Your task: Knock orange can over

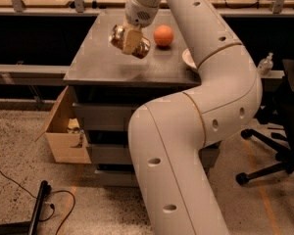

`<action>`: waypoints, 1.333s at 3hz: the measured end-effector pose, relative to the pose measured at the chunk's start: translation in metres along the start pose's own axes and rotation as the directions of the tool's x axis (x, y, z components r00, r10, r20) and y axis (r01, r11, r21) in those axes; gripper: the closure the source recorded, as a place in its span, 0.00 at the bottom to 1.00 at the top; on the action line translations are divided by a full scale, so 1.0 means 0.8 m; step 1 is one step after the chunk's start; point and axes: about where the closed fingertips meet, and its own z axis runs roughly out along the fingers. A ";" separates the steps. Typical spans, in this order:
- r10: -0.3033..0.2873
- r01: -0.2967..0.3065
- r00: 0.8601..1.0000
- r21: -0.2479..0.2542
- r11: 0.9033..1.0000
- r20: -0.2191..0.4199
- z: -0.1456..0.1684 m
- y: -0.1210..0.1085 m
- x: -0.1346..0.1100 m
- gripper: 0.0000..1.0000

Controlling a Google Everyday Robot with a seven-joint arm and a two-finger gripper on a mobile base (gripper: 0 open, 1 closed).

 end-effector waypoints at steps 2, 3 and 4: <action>-0.017 0.015 0.997 -0.032 0.999 -0.070 0.041 -0.005 0.010 0.75; -0.011 0.006 0.997 -0.053 0.999 -0.080 0.055 -0.003 0.015 0.52; -0.004 -0.001 0.997 -0.061 0.998 -0.078 0.062 -0.002 0.016 0.29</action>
Offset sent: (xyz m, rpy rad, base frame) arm 0.0316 -0.0056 -0.0181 -0.1479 0.0922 0.0350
